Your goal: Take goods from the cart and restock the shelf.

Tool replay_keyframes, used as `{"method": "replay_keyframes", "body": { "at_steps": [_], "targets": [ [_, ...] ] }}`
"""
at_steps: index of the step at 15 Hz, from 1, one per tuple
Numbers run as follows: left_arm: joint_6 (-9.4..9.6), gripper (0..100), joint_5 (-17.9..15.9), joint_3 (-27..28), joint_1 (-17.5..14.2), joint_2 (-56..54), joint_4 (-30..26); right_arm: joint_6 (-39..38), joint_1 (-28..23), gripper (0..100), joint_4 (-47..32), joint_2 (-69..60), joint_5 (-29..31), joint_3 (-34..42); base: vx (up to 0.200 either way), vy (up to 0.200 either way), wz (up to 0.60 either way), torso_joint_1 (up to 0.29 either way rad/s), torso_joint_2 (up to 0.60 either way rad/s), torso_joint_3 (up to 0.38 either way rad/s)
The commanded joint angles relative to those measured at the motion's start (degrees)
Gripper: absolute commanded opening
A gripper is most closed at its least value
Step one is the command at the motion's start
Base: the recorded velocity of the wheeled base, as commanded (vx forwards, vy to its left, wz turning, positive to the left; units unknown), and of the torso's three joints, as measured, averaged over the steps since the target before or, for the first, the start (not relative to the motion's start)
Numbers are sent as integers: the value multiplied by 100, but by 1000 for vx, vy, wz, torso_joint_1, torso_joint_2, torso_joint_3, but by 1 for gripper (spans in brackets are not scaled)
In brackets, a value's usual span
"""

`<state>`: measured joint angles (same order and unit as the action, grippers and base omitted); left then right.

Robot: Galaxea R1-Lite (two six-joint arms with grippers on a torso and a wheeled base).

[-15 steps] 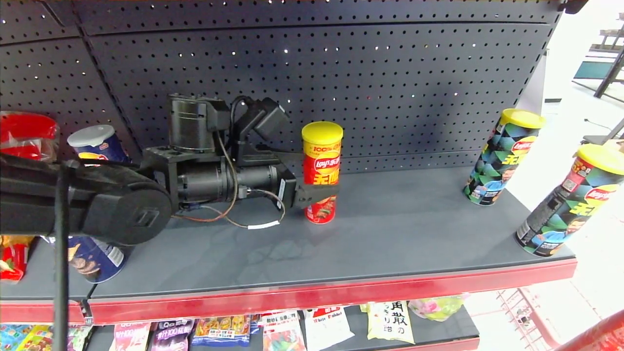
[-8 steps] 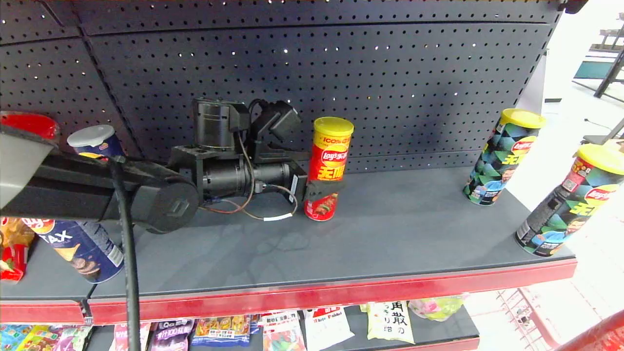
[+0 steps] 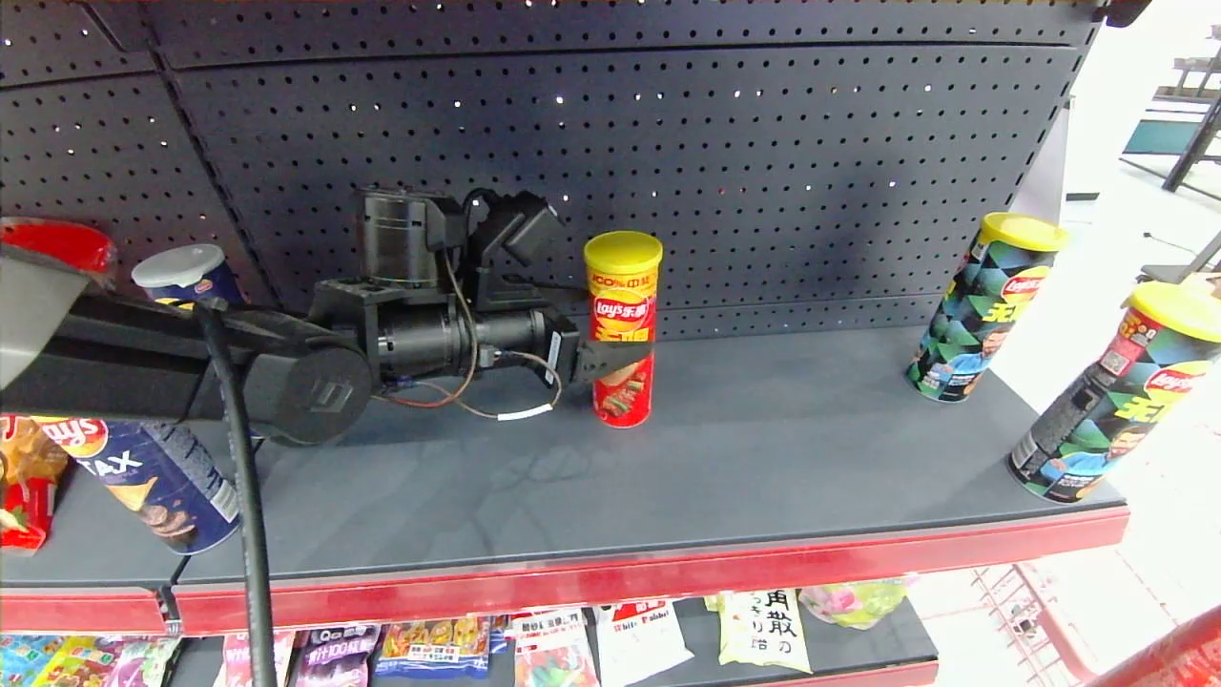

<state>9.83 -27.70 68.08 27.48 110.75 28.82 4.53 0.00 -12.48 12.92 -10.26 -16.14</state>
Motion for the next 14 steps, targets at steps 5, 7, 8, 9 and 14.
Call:
{"method": "replay_keyframes", "body": {
  "at_steps": [5,7,8,9,14],
  "targets": [
    [230,100,-509,29,-454,25,-25,4,0,0,0,35,-2,6,0,0,0,0,0,0],
    [230,100,-807,117,-480,166,-17,4,0,0,0,44,-2,-12,0,0,0,0,0,0],
    [230,100,-922,179,-507,228,-8,4,0,0,-9,53,7,-21,0,0,0,0,0,0],
    [230,100,-983,311,-524,359,-8,12,0,0,-9,53,7,-21,0,0,0,0,0,0],
    [230,100,-1159,1031,-586,860,-8,12,0,0,-9,96,16,-47,0,0,0,0,0,0]
  ]
}}
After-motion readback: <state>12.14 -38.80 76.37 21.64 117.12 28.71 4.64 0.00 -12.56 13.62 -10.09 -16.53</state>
